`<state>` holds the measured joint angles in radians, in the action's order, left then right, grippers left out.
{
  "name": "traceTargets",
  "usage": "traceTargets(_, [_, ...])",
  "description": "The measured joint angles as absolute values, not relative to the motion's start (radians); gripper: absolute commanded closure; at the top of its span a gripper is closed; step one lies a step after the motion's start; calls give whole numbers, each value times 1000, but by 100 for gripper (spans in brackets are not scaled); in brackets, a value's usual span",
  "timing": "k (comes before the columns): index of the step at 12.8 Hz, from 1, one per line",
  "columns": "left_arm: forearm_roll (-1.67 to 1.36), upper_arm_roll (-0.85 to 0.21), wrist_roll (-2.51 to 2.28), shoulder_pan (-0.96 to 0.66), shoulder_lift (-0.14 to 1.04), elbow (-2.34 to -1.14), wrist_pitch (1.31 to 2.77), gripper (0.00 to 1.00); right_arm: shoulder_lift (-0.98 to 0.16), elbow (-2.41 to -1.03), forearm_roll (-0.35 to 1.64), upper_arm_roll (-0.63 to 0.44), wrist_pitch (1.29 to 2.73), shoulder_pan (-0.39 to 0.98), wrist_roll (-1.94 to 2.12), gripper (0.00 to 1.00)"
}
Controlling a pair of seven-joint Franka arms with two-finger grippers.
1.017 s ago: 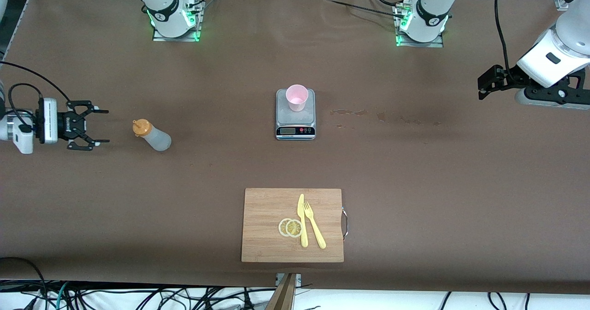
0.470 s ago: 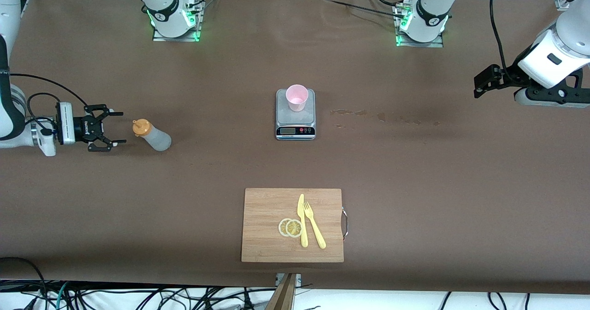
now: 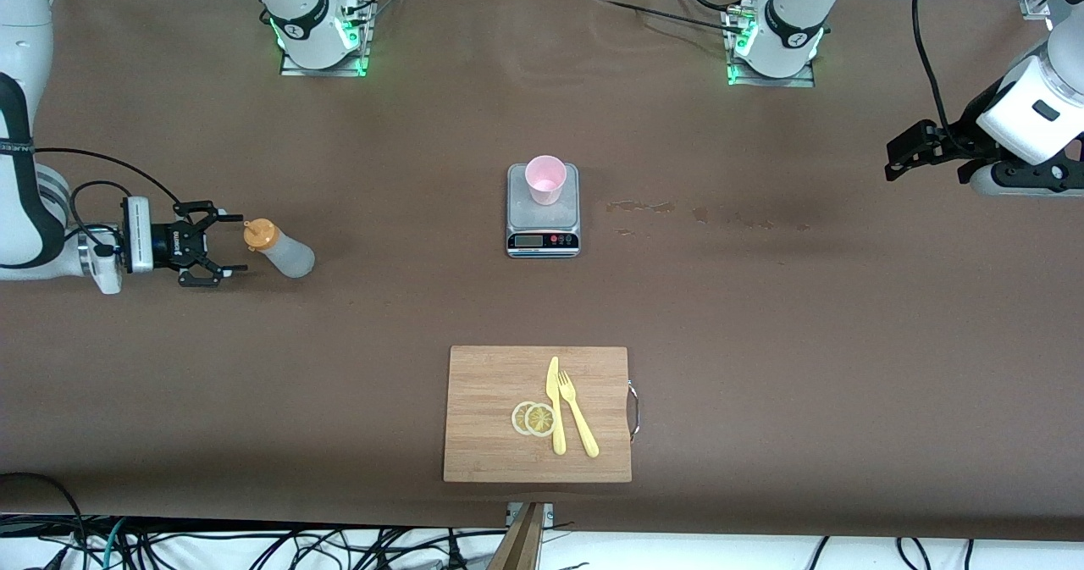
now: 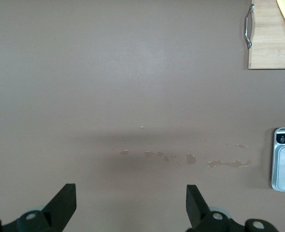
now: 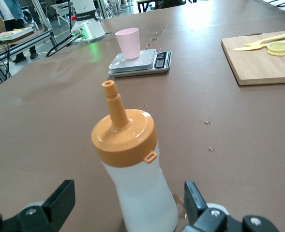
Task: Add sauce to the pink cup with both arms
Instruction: 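Close the right gripper around the white sauce bottle, then lift the sauce bottle upright with the right gripper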
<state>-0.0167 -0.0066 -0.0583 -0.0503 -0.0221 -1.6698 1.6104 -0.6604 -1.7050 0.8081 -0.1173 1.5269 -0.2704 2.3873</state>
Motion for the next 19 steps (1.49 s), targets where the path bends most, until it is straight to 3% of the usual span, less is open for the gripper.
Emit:
traceTargets(12, [-17, -9, -64, -50, -21, -1663, 1610, 0, -724, -1735, 874, -117, 1549, -220, 2487, 2])
traceTargets(17, [-17, -4, -64, -48, -20, -1663, 1610, 0, -724, -1747, 887, -117, 1549, -209, 2490, 28])
traceTargets(19, [-17, -4, -64, -47, -20, -1663, 1610, 0, -724, -1750, 887, -117, 1549, -209, 2500, 44])
